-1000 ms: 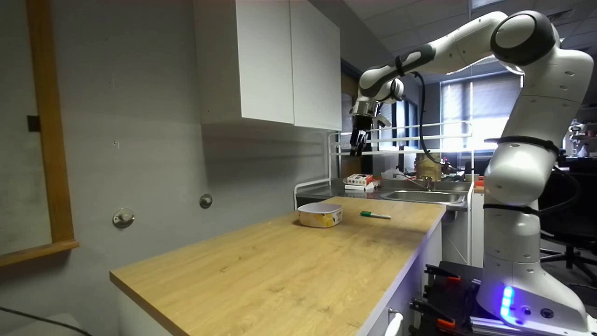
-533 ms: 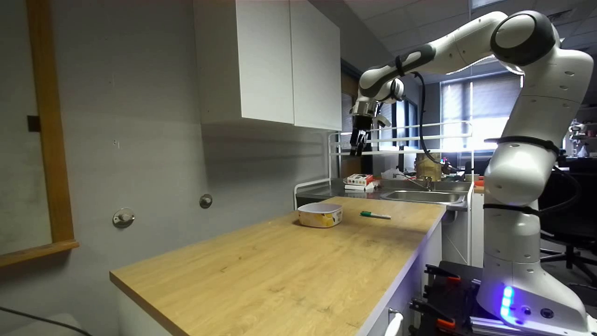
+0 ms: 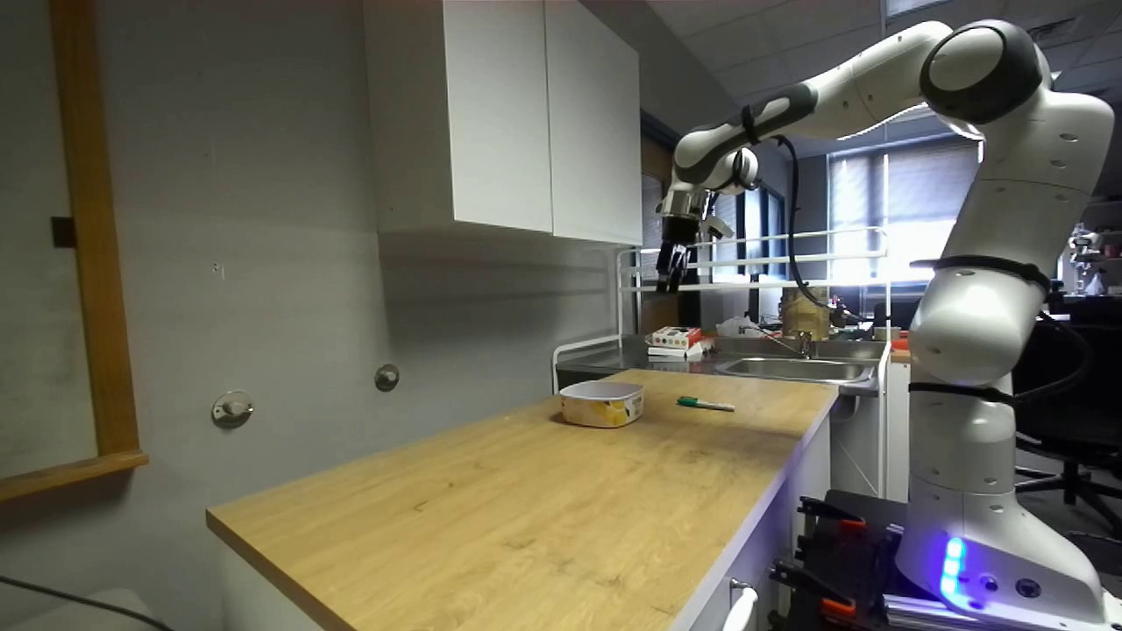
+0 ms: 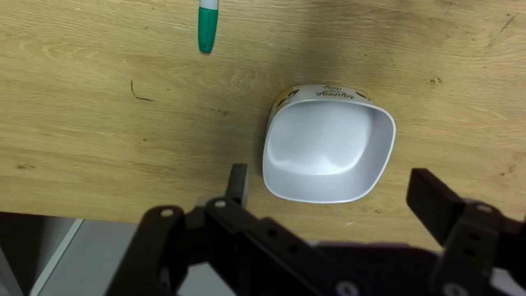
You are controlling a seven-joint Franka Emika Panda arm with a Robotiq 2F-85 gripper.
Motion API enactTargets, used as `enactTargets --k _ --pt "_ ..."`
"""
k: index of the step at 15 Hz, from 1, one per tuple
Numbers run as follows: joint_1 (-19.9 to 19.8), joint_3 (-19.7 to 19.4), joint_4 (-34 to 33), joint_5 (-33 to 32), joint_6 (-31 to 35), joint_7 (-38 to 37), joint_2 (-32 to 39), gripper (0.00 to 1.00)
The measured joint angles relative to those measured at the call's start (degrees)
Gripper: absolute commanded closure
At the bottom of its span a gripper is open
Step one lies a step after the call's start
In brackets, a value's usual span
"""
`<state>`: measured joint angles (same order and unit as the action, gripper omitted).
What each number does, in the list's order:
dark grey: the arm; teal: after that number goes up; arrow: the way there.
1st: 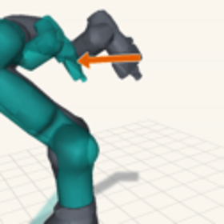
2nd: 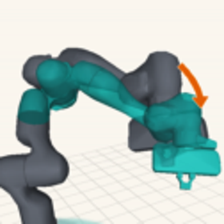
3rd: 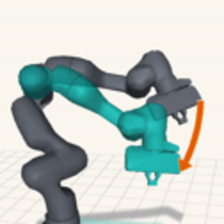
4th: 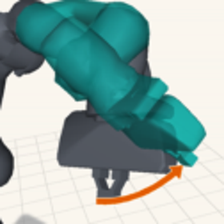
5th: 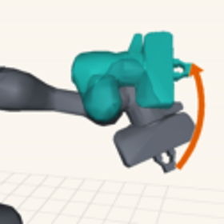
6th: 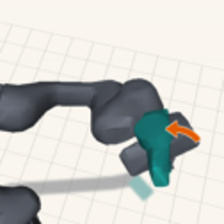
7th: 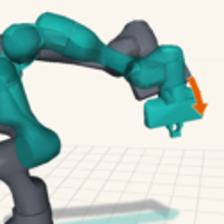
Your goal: Pick the marker and put it in the bowl
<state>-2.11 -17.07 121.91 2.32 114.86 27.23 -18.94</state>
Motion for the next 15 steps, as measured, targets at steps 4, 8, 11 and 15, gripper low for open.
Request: enactTargets --k 4,8,11,15 --pt "-1.49 -0.03 -0.06 -0.13 2.22 0.0 3.09 0.0" --pt "-4.44 -0.31 -0.57 -0.31 4.7 0.0 9.68 0.0" --pt "-6.2 -0.31 -2.18 -0.31 5.54 0.0 14.91 0.0" --pt "-7.28 0.16 -5.6 -0.31 5.64 0.0 20.63 0.0"
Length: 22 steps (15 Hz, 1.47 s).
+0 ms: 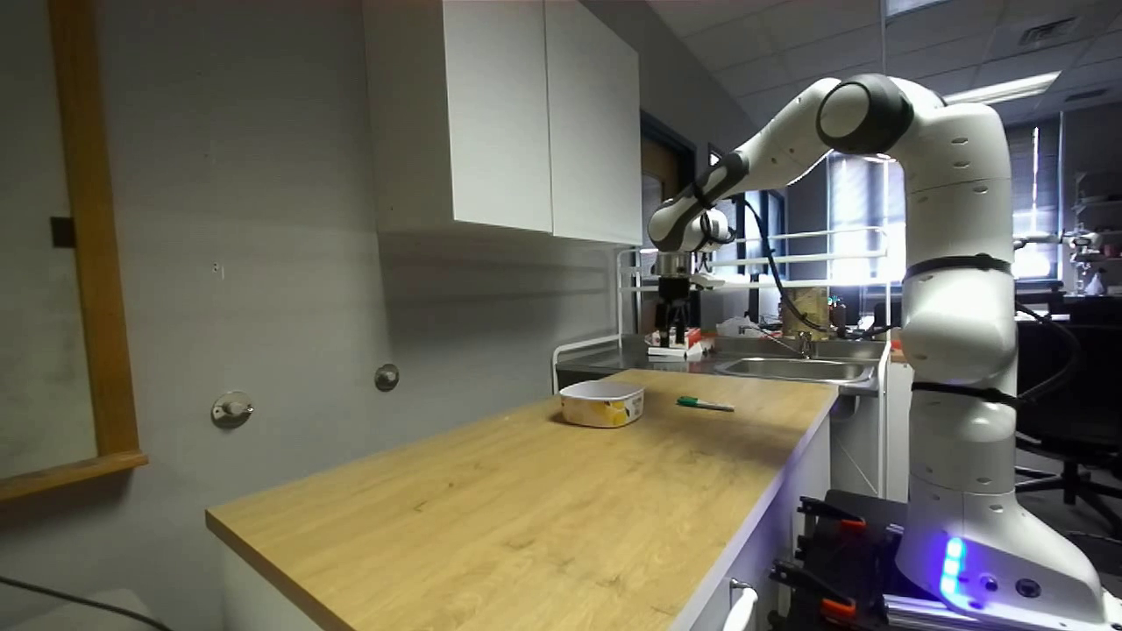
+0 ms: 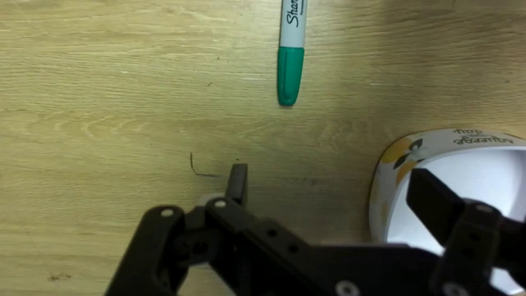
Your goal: Pick the marker and put it in the bowl
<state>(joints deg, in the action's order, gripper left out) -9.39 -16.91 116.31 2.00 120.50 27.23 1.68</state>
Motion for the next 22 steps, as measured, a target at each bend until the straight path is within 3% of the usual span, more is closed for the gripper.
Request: enactTargets --k 13,22 --pt "-7.4 0.61 -3.43 -1.8 -0.75 0.17 10.92 0.0" --pt "-7.28 2.98 -2.12 -2.31 -4.75 0.39 10.83 0.0"
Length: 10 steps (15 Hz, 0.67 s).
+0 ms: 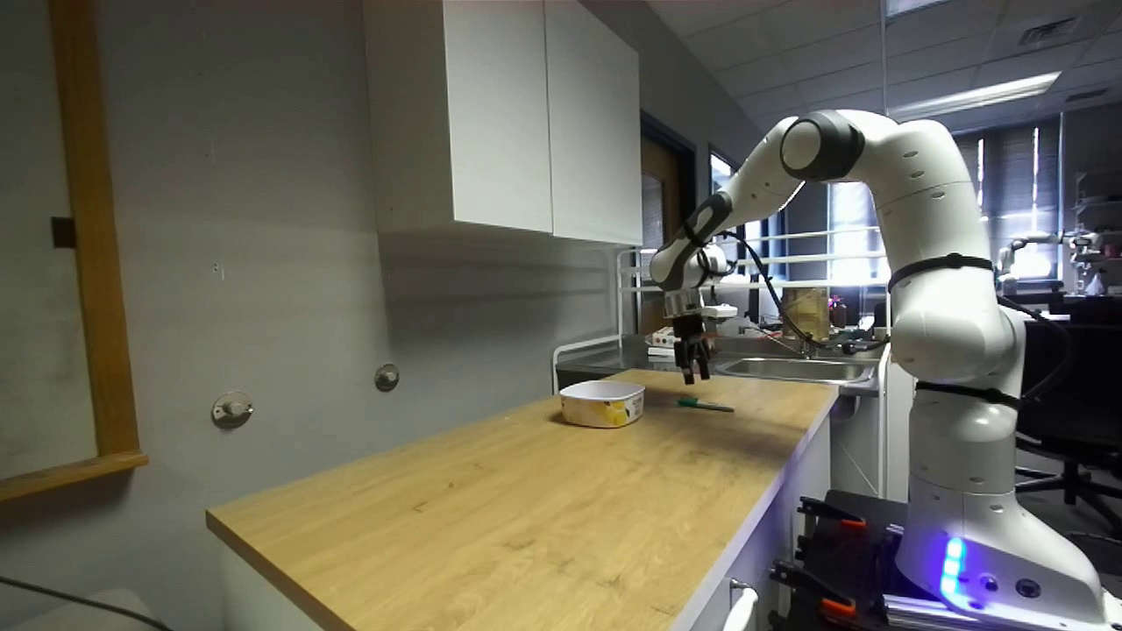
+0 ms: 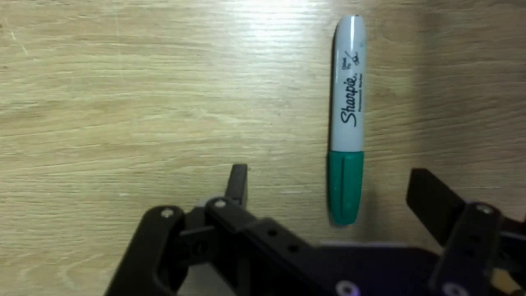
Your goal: Pick the marker and put it in the bowl
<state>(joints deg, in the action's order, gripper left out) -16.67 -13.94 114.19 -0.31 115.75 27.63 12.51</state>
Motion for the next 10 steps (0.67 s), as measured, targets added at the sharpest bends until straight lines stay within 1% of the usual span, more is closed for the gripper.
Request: enactTargets --k 4,10 --pt "0.55 0.85 1.5 -1.78 -0.13 -0.03 0.11 0.0" --pt "0.37 0.87 2.51 -3.12 -0.15 -0.05 1.7 0.0"
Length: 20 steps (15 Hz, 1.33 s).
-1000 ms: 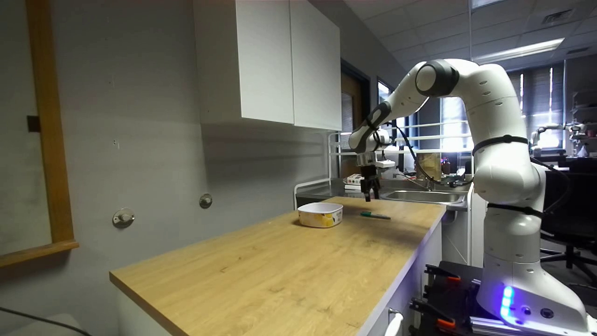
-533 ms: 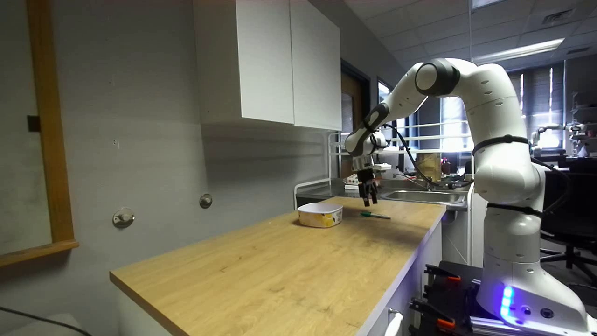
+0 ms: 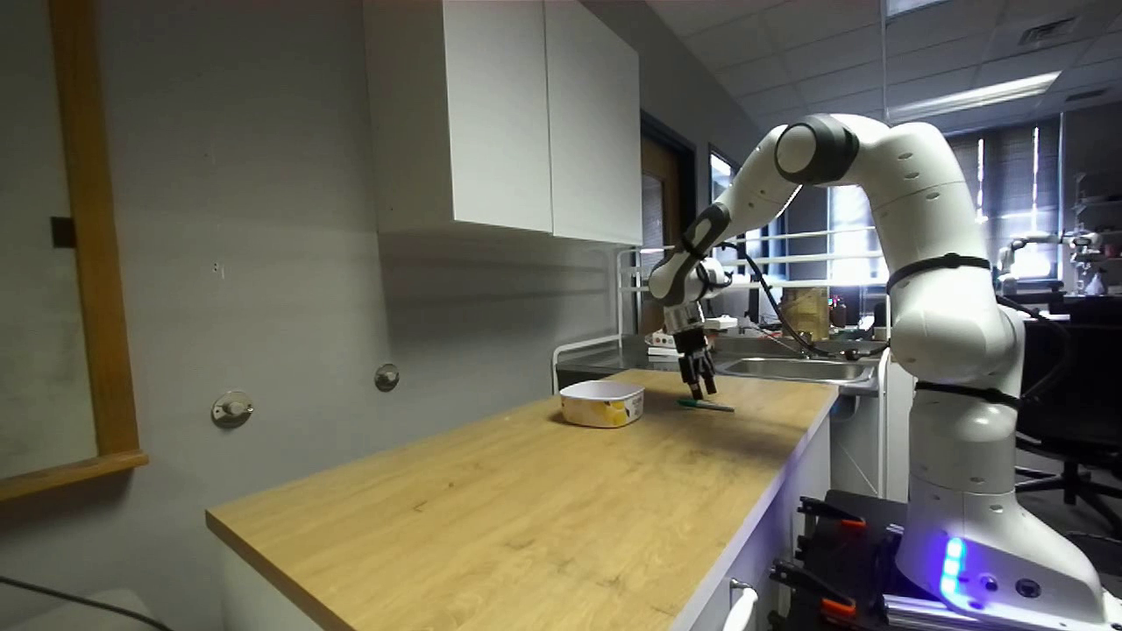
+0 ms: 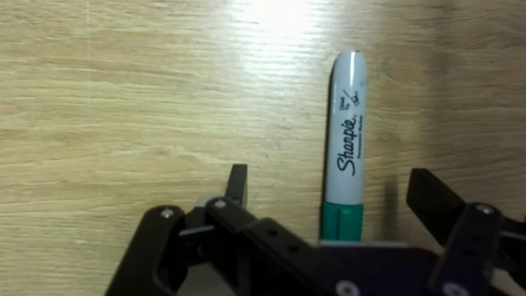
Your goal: Pick the marker and put it in the bowl
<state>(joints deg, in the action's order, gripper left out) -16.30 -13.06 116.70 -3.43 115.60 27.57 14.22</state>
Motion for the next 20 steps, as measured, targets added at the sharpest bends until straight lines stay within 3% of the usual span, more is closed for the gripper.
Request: enactTargets --k 1,2,3,12,20 --pt "0.0 0.0 0.0 -0.02 0.0 0.0 0.42 0.0" --pt "0.0 0.01 0.0 -0.02 0.0 0.0 0.82 0.25" --pt "0.0 0.01 -0.01 -0.02 0.0 0.0 1.16 0.25" --pt "0.01 0.17 -1.01 -0.06 -0.01 0.0 1.74 0.95" --pt "0.18 0.72 -1.7 -0.06 -0.43 -0.28 1.78 0.94"
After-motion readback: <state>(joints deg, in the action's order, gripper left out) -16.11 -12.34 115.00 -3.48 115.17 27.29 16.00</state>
